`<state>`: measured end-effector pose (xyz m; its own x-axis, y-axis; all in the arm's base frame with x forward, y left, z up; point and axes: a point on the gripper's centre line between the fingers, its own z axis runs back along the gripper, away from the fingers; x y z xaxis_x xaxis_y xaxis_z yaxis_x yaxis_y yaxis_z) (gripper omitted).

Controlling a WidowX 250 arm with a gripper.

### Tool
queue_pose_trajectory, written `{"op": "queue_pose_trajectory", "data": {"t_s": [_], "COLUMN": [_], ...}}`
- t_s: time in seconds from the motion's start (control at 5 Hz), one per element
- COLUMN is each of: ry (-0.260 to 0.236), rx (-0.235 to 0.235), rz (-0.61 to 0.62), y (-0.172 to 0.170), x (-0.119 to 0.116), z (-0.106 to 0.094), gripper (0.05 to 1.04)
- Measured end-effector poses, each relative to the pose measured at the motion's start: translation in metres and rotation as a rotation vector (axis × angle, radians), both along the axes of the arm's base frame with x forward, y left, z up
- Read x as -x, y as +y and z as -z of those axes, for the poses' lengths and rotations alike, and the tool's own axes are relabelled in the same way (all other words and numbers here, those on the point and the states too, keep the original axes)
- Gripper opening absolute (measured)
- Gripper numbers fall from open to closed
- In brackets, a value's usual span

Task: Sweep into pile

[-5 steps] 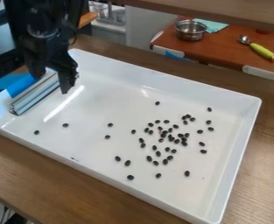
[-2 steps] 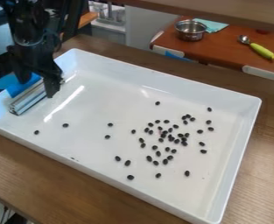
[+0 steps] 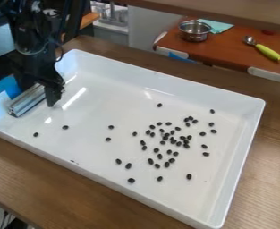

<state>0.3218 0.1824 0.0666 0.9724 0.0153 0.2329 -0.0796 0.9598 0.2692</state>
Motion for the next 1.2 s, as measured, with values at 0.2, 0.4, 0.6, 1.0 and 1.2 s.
{"op": "queue_pose_trajectory", "data": {"t_s": [0.2, 0.4, 0.6, 1.0, 1.2], "ry": [0.01, 0.006, 0.022, 0.066, 0.084], "rx": [-0.004, 0.016, 0.041, 0.038, 0.027], "rz": [-0.004, 0.002, 0.043, 0.094, 0.112], "y": [0.002, 0.003, 0.0, -0.007, -0.018], "x": [0.0, 0.001, 0.006, 0.028, 0.032], "z": [0.0, 0.001, -0.001, 0.002, 0.004], "gripper": [0.652, 0.375, 0.355, 0.355, 0.355]}}
